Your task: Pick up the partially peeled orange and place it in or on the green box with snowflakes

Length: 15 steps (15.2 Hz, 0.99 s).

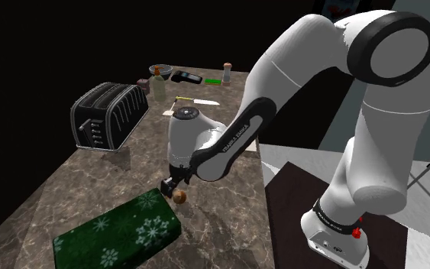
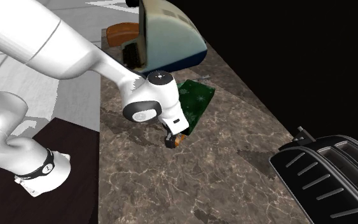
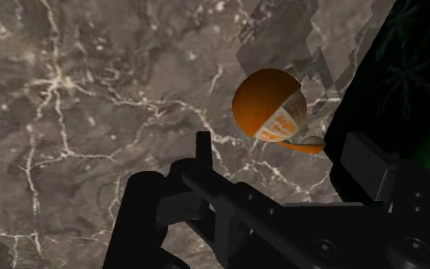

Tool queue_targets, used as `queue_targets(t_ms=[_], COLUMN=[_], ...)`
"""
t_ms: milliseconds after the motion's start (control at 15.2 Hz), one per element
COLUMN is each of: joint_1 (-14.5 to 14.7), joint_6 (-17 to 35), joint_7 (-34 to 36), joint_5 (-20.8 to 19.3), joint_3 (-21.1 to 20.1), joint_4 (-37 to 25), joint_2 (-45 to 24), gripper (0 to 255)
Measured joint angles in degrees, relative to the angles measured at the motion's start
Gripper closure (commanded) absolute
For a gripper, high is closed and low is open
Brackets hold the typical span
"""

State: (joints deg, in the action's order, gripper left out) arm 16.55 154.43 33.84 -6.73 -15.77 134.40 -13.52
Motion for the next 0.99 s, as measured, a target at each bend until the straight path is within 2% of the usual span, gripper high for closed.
queue_targets(t_ms=[198,462,924,990], joint_1=[1.9,3.0,3.4,3.4], joint_6=[1.9,4.2,4.9,5.3], joint_7=[5.2,7.2,7.7,7.7], joint_5=[-3.0,-5.4,-6.0,-6.0], joint_3=[1.6,3.1,3.7,3.7], joint_4=[1.0,0.0,-0.4,-0.1], joint_2=[-0.5,-2.7,-2.9,-2.9], gripper=[0,0,0,255])
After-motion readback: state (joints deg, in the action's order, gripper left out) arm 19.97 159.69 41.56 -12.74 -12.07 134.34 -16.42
